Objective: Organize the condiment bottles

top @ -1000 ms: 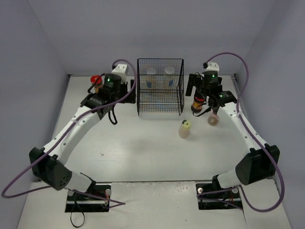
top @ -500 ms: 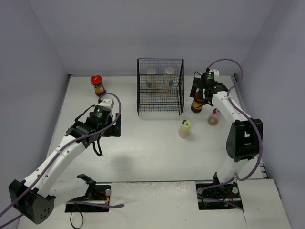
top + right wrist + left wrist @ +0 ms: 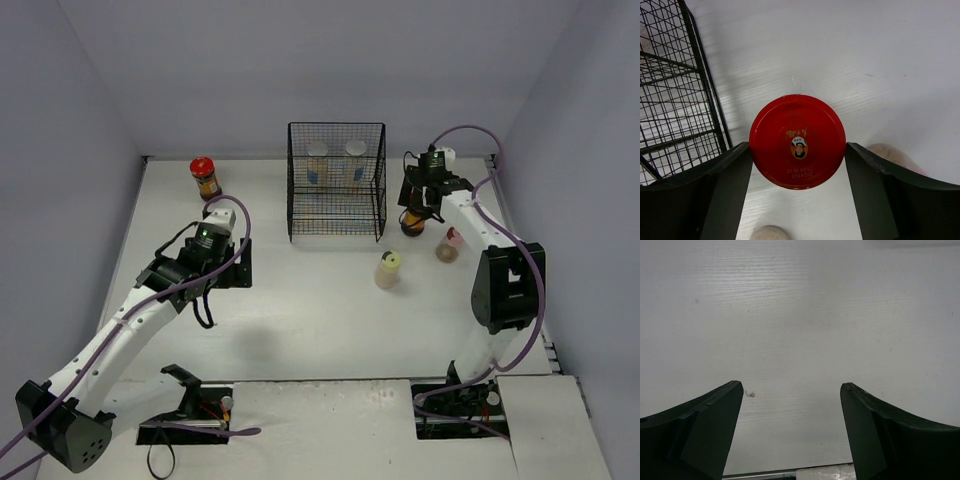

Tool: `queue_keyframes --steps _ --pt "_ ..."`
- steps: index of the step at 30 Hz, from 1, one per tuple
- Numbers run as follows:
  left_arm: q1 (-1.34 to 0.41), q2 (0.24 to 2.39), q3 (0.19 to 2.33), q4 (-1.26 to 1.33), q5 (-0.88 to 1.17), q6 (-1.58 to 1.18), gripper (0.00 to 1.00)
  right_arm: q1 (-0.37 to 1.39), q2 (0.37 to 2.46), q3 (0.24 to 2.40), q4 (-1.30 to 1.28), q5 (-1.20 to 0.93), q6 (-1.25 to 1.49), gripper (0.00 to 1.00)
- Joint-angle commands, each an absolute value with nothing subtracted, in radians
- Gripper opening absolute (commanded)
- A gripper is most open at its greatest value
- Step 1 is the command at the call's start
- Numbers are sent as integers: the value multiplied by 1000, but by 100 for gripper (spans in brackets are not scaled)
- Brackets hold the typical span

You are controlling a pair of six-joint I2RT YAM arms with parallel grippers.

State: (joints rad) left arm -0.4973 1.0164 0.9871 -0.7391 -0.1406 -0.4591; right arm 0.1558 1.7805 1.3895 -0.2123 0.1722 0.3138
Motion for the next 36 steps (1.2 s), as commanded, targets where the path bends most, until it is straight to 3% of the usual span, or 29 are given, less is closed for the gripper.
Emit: queue_keyframes --steps 1,5,8,9,24,36 --pt "-492 1011 1003 -732 -163 -477 79 152 1786 1424 -161 175 307 72" --pt "-494 1008 1000 -732 -161 -476 80 152 1790 1428 -161 166 301 46" --pt "-492 1006 996 -730 -163 -477 80 150 1775 1433 -163 166 288 8" --pt "-494 1006 994 -730 -161 -479 79 152 1772 1439 -169 166 284 2" --pt "-492 1022 999 -710 -150 -451 80 155 1635 1676 -276 85 141 0" --pt "-492 1045 1009 -696 -143 -433 80 207 1710 2078 -432 -63 115 0"
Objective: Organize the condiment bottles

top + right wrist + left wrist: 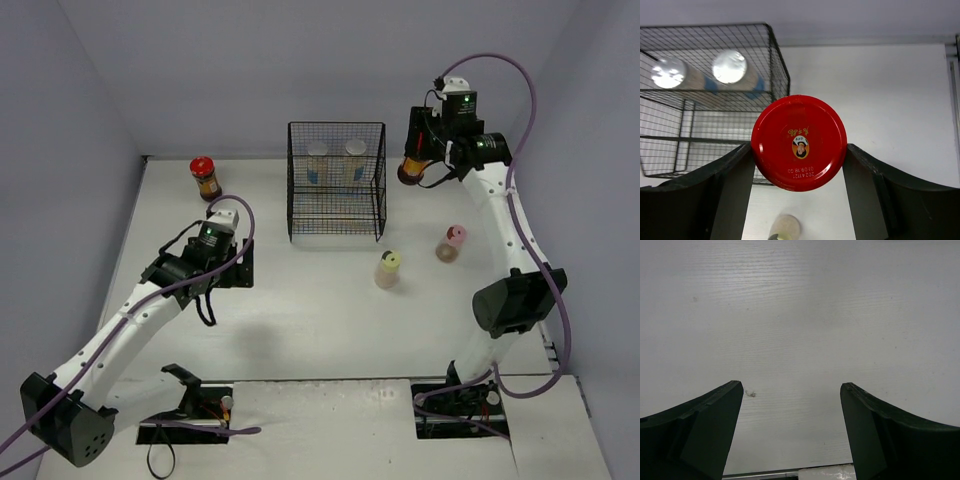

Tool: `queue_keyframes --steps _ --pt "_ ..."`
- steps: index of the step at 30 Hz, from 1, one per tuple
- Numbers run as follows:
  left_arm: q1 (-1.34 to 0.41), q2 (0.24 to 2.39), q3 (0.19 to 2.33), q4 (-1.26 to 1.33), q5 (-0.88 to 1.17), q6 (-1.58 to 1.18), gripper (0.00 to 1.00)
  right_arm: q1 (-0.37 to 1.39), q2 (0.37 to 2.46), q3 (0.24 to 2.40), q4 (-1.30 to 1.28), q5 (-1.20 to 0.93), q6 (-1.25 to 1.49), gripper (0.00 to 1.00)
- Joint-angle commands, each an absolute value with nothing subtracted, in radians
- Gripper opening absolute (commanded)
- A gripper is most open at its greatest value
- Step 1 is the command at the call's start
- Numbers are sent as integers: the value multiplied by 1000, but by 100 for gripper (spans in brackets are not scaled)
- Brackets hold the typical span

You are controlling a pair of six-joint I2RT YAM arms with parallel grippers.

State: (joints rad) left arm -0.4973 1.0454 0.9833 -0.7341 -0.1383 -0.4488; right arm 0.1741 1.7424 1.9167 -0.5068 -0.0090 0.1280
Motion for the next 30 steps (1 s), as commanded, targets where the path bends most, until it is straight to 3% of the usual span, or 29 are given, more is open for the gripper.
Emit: queue_keyframes --steps 1,10,30 --pt "-492 1046 1009 -698 -144 -434 79 216 1721 2107 -443 -64 118 0" --pt "-492 1032 1000 -701 -152 -439 79 333 1824 2267 -442 -61 121 0" --pt "-492 983 963 -742 -179 -466 79 370 1879 1993 -97 -45 104 0"
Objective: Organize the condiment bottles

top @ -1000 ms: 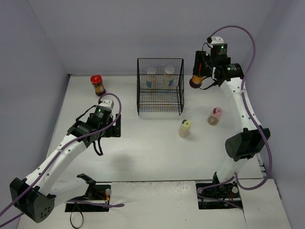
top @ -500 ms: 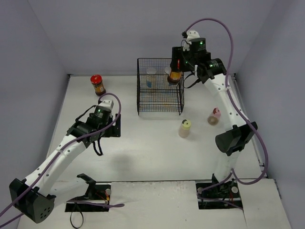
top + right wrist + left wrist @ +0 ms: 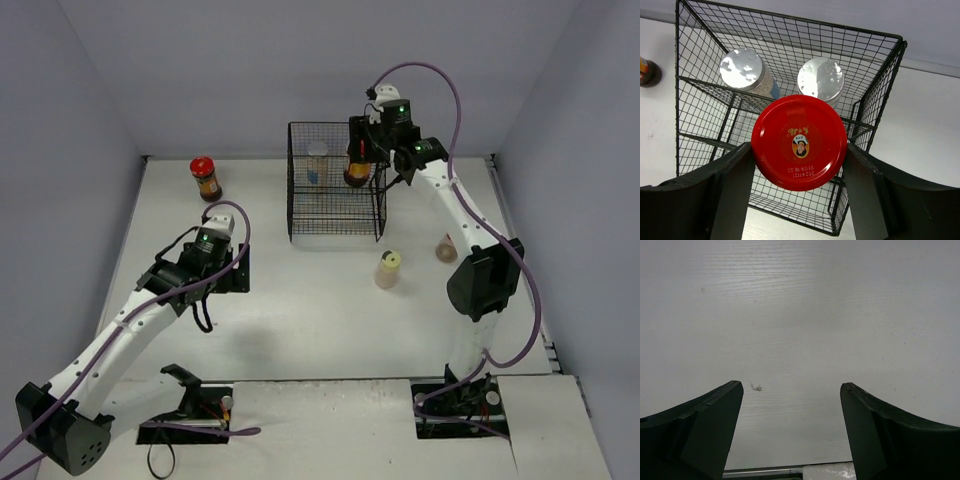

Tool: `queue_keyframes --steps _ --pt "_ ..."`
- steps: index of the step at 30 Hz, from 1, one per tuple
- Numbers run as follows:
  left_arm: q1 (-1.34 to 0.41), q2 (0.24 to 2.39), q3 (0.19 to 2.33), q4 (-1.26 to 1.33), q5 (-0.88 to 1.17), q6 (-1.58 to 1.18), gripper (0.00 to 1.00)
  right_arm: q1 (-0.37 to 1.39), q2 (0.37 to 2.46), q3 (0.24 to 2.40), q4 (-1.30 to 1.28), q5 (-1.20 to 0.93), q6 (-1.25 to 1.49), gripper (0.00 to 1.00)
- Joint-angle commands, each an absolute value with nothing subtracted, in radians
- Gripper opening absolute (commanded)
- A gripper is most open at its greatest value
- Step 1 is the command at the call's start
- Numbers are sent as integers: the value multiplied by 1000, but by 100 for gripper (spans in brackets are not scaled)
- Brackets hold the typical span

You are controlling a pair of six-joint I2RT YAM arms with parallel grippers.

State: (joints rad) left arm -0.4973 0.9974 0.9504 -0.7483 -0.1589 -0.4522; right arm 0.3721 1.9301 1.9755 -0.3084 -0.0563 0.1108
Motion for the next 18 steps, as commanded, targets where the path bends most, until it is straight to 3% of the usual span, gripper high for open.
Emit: queue_keyframes --steps 1,13,18 --pt "-492 982 962 -739 -179 -468 79 370 1884 1987 -94 -41 101 0" --pt "-492 991 948 -738 -187 -477 80 377 1907 1766 77 41 106 0" --pt "-492 991 948 -750 -193 -479 79 379 1922 1706 141 54 126 7"
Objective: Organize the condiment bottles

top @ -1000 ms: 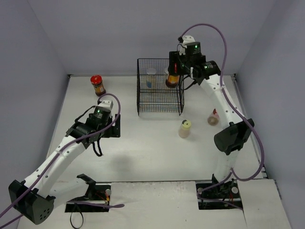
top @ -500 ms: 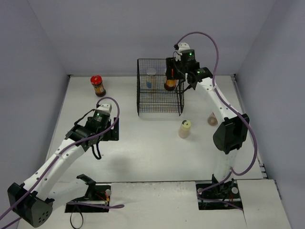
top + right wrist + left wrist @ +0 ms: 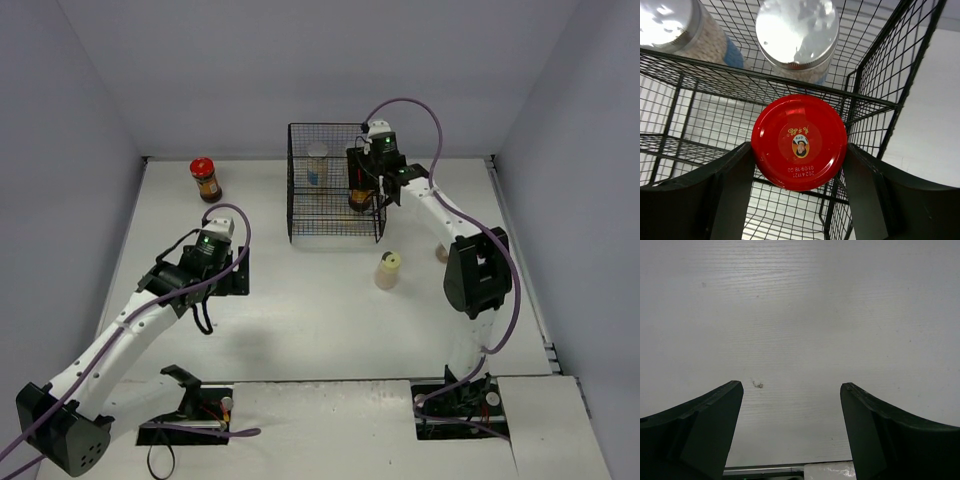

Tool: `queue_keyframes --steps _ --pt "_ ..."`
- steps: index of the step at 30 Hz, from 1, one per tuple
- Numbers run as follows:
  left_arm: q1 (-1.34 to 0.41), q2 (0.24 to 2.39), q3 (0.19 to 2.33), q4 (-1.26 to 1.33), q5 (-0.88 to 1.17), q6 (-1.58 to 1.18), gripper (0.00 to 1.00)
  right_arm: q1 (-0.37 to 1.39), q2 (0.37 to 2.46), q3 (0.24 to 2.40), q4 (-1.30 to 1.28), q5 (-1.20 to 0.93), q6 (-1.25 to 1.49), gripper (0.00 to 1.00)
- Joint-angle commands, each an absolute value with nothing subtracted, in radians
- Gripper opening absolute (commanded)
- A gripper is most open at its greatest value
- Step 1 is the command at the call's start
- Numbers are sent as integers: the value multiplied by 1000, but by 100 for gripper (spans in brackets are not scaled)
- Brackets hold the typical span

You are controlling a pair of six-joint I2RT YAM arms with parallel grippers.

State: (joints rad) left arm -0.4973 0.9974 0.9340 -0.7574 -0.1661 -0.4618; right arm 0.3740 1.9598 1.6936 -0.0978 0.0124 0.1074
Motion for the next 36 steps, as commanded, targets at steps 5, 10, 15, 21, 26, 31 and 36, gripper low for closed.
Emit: queue_keyframes --steps 5,10,15,21,26,31,36 --pt "-492 989 945 -756 -202 -485 79 383 1944 1683 163 40 146 21" --pt "-492 999 948 -762 -207 -492 80 396 1957 1660 170 41 164 37" --pt "-492 1012 959 -772 -206 -499 83 396 1953 1648 166 37 189 63" --pt "-492 1026 995 -769 -228 -503 86 396 1896 1641 138 32 187 87" --pt "-491 1083 1067 -730 -261 -479 87 396 1826 1686 81 -26 160 99" --pt "-448 1195 1198 -654 -258 -427 87 396 1721 1723 3 -80 133 100" --pt "-298 1317 1328 -542 -193 -397 87 396 1577 1668 -66 -112 115 100"
